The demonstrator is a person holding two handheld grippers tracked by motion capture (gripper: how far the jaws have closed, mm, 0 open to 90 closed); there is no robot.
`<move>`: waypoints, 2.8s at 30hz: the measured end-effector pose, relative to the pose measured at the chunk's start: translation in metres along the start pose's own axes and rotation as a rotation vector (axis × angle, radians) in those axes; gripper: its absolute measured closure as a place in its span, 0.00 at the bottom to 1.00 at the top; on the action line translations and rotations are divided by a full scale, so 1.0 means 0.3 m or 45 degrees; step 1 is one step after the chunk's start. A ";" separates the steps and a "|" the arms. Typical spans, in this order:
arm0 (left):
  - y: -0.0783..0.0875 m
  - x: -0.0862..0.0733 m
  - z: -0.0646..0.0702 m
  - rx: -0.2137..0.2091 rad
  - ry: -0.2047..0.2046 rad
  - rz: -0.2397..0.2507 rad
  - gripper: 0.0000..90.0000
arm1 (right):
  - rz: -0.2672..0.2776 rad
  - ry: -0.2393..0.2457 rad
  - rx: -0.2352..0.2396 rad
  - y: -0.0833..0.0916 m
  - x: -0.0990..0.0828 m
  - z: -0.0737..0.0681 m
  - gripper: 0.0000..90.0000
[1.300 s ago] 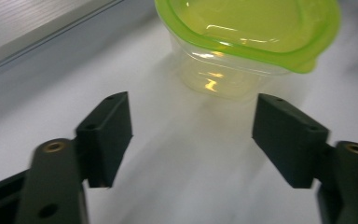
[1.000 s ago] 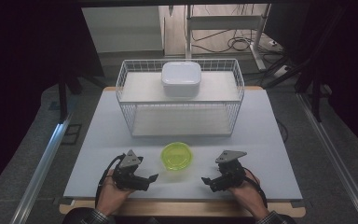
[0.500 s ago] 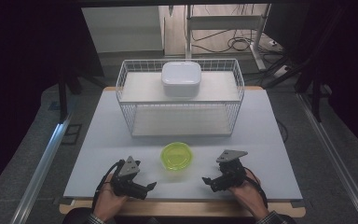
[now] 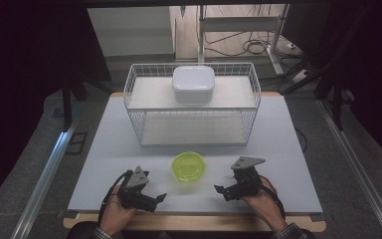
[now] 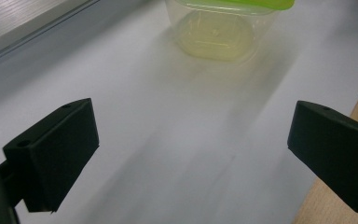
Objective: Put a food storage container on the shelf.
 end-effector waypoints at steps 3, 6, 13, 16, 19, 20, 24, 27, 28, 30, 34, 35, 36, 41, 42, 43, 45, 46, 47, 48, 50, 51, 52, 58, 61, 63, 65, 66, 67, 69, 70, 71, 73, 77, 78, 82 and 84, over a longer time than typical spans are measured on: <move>-0.001 -0.001 -0.001 0.001 -0.002 -0.005 0.02 | 0.003 -0.015 -0.016 -0.002 0.015 0.005 0.01; -0.003 -0.001 -0.001 0.002 0.000 -0.004 0.02 | -0.018 -0.065 -0.005 -0.006 0.031 0.013 0.01; -0.005 -0.003 -0.004 0.008 0.001 -0.013 0.02 | -0.051 -0.100 0.009 -0.009 0.061 0.027 0.10; -0.006 -0.003 -0.004 0.009 -0.001 -0.014 0.02 | -0.051 -0.137 0.028 -0.009 0.075 0.041 0.15; -0.007 -0.003 -0.004 0.013 -0.004 -0.017 0.02 | -0.033 -0.181 0.050 -0.010 0.095 0.056 0.20; -0.008 -0.004 -0.004 0.013 -0.005 -0.017 0.02 | -0.028 -0.195 0.061 -0.012 0.103 0.060 0.21; -0.009 -0.004 -0.005 0.016 -0.006 -0.020 0.02 | -0.016 -0.235 0.130 -0.024 0.138 0.069 0.25; -0.009 -0.004 -0.004 0.017 -0.006 -0.020 0.02 | -0.010 -0.262 0.175 -0.044 0.160 0.067 0.28; -0.009 -0.004 -0.004 0.017 -0.006 -0.019 0.02 | -0.011 -0.273 0.187 -0.050 0.167 0.066 0.29; -0.008 -0.004 -0.004 0.017 -0.012 -0.024 0.02 | -0.015 -0.293 0.202 -0.063 0.179 0.065 0.32; -0.011 -0.005 -0.003 0.019 -0.016 -0.028 0.02 | -0.036 -0.349 0.229 -0.086 0.202 0.067 0.41; -0.011 -0.004 -0.003 0.019 -0.017 -0.028 0.02 | -0.036 -0.370 0.244 -0.093 0.208 0.067 0.43; -0.010 -0.004 -0.003 0.019 -0.017 -0.027 0.02 | -0.045 -0.385 0.250 -0.101 0.212 0.070 0.45; -0.010 -0.005 -0.003 0.019 -0.019 -0.028 0.02 | -0.073 -0.432 0.287 -0.141 0.227 0.075 0.56; -0.010 -0.005 -0.002 0.019 -0.020 -0.029 0.02 | -0.079 -0.444 0.295 -0.148 0.229 0.075 0.58; -0.011 -0.005 -0.002 0.019 -0.021 -0.030 0.02 | -0.083 -0.454 0.303 -0.155 0.231 0.075 0.60; -0.011 -0.005 -0.001 0.017 -0.024 -0.031 0.02 | -0.106 -0.481 0.317 -0.168 0.233 0.077 0.64; -0.012 -0.005 0.000 0.016 -0.025 -0.032 0.02 | -0.110 -0.494 0.327 -0.174 0.233 0.077 0.65; -0.012 -0.005 0.000 0.017 -0.026 -0.032 0.03 | -0.115 -0.501 0.334 -0.179 0.234 0.078 0.67; -0.011 -0.005 0.000 0.017 -0.027 -0.032 0.03 | -0.119 -0.510 0.339 -0.185 0.234 0.078 0.69; -0.011 -0.005 0.001 0.017 -0.027 -0.031 0.03 | -0.131 -0.539 0.361 -0.193 0.234 0.079 0.72; -0.011 -0.005 0.000 0.016 -0.028 -0.032 0.03 | -0.139 -0.551 0.368 -0.197 0.233 0.080 0.75; -0.011 -0.005 0.000 0.016 -0.028 -0.032 0.03 | -0.144 -0.573 0.379 -0.199 0.233 0.082 0.77; -0.012 -0.005 0.001 0.017 -0.031 -0.034 0.03 | -0.163 -0.634 0.463 -0.204 0.237 0.083 0.89; -0.011 -0.005 0.002 0.017 -0.031 -0.033 0.03 | -0.162 -0.669 0.489 -0.203 0.236 0.085 0.90; -0.010 -0.005 0.001 0.017 -0.030 -0.032 0.03 | -0.160 -0.697 0.523 -0.201 0.234 0.086 0.90; -0.010 -0.005 0.001 0.017 -0.031 -0.031 0.03 | -0.156 -0.701 0.516 -0.195 0.233 0.087 0.90; -0.010 -0.005 0.001 0.017 -0.031 -0.031 0.03 | -0.150 -0.700 0.513 -0.193 0.233 0.087 0.90; -0.010 -0.005 0.001 0.017 -0.031 -0.030 0.03 | -0.146 -0.699 0.511 -0.191 0.233 0.087 0.90; -0.009 -0.004 0.001 0.019 -0.032 -0.029 0.03 | -0.138 -0.705 0.516 -0.186 0.232 0.089 0.90; -0.009 -0.004 0.001 0.019 -0.031 -0.028 0.03 | -0.132 -0.709 0.519 -0.183 0.232 0.090 0.90; -0.009 -0.004 0.000 0.020 -0.030 -0.026 0.03 | -0.124 -0.709 0.519 -0.179 0.233 0.091 0.90; -0.007 -0.004 -0.001 0.022 -0.029 -0.024 0.03 | -0.111 -0.708 0.516 -0.170 0.236 0.091 0.90; -0.004 -0.003 -0.002 0.029 -0.025 -0.013 0.03 | -0.077 -0.705 0.524 -0.147 0.245 0.090 0.90; -0.003 -0.002 -0.003 0.029 -0.024 -0.011 0.03 | -0.068 -0.706 0.524 -0.139 0.248 0.090 0.90; -0.001 -0.002 -0.005 0.033 -0.015 0.001 0.03 | -0.033 -0.709 0.526 -0.106 0.259 0.093 0.90; 0.000 -0.002 -0.005 0.033 -0.012 0.000 0.03 | -0.017 -0.712 0.530 -0.086 0.266 0.096 0.90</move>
Point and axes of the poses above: each handheld gripper's, and its own axes: y roughly backward along the jaws, x roughly out of its top, z roughly to its right, the point moved 2 cm from there along -y, roughly forward along the jaws, and after that the axes turned 5 degrees about -x, right-handed, at the moved point
